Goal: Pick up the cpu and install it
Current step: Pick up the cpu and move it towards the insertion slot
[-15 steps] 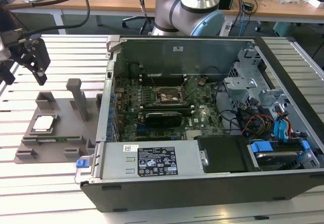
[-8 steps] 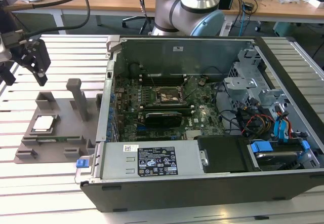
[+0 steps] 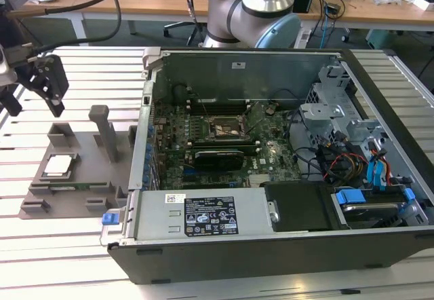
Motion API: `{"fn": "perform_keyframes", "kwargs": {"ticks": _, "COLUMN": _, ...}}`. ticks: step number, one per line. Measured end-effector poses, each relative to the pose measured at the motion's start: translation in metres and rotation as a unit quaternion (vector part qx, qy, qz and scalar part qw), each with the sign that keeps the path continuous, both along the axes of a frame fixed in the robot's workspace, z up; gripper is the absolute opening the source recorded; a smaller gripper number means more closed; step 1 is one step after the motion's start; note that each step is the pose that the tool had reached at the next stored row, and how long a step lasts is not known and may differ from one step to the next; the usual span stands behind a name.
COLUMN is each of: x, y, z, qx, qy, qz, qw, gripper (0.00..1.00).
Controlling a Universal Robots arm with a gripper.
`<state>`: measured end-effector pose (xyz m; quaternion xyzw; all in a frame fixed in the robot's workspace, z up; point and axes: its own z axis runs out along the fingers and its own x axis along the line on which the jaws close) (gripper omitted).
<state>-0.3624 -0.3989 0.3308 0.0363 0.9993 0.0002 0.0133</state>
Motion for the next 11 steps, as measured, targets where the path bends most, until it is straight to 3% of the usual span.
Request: {"fn": "perform_keyframes", "kwargs": {"ticks": 11, "x": 0.0000, "y": 0.0000, "z": -0.0043, "qx": 0.0000, "qy": 0.0000, "qz": 0.000, "qw": 1.0000, "gripper": 0.74}}
